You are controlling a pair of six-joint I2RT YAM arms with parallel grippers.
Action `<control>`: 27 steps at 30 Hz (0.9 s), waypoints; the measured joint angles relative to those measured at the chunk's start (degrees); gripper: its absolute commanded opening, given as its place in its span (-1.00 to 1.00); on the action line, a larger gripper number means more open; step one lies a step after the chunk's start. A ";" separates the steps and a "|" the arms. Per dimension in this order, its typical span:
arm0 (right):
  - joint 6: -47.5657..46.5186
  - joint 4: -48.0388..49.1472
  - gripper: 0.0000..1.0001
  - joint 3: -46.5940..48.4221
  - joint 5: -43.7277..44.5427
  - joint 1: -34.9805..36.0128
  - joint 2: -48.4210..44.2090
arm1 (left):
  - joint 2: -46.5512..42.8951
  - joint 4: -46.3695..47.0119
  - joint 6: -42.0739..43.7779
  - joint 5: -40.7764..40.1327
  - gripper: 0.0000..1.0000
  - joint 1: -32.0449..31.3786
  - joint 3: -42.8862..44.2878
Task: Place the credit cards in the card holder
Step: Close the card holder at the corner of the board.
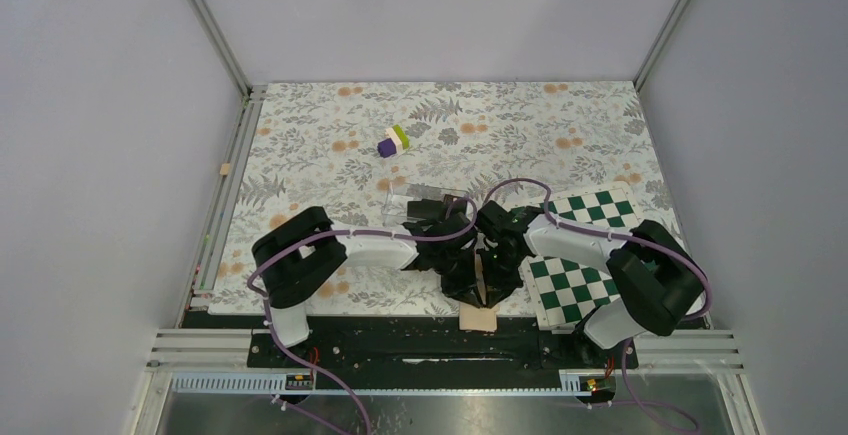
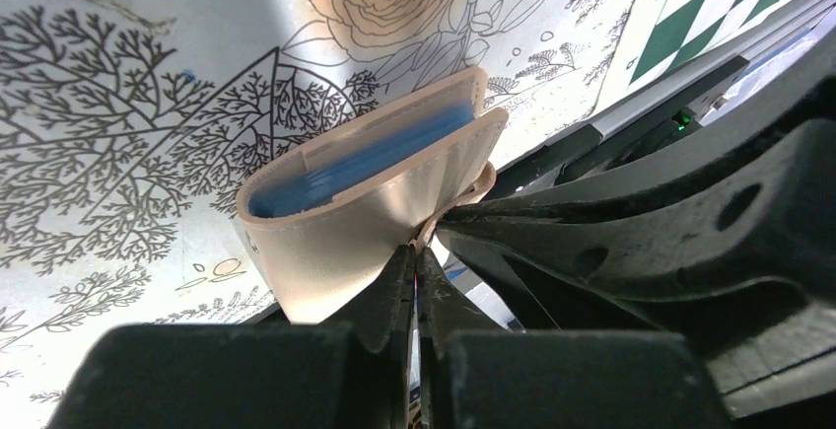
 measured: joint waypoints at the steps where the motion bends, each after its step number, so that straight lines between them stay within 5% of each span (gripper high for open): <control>1: 0.11 -0.04 -1.00 0.02 -0.02 0.00 0.02 | 0.04 -0.33 -0.13 0.00 -1.00 0.00 0.13; 18: 2.34 9.18 -1.00 -8.22 4.28 1.38 -20.92 | -4.17 10.16 3.78 -4.55 -1.00 -1.95 -5.60; 27: 3.13 10.78 -1.00 -9.64 4.02 -0.74 -22.56 | -5.51 10.01 6.08 -7.37 -1.00 -2.58 -5.60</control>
